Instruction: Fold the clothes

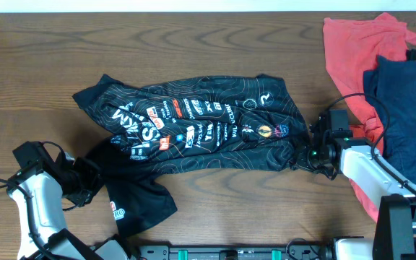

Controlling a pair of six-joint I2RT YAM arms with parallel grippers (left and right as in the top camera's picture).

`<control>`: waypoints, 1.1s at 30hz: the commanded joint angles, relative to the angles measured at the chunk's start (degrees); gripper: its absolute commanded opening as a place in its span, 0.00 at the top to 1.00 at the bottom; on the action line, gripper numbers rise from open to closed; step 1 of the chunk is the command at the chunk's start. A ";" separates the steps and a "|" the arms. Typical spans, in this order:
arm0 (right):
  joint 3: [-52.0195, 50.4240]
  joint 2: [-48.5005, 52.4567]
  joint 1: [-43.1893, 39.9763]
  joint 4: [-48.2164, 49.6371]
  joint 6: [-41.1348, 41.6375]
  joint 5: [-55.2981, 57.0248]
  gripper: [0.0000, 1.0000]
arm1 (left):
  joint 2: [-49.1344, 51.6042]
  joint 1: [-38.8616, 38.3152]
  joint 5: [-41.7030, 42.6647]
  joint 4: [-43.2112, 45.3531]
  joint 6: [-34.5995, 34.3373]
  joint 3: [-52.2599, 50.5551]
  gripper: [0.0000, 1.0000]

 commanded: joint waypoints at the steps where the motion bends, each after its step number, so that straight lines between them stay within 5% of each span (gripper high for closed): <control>1: 4.26 0.46 -0.92 -1.77 0.07 -1.51 0.99 | -1.25 0.28 4.74 -0.39 2.19 2.14 0.94; 12: 30.29 -5.86 -3.13 -18.67 -3.56 -1.90 0.99 | -8.87 0.13 11.61 -7.89 2.45 18.16 0.94; 20: 43.12 -11.19 -5.88 -21.20 -5.16 -1.88 0.99 | -12.39 0.13 23.34 -7.87 1.44 33.07 0.94; 33: 59.08 -18.86 -7.93 -24.41 -7.96 7.06 0.99 | -12.74 0.13 23.69 -7.89 2.14 58.71 0.94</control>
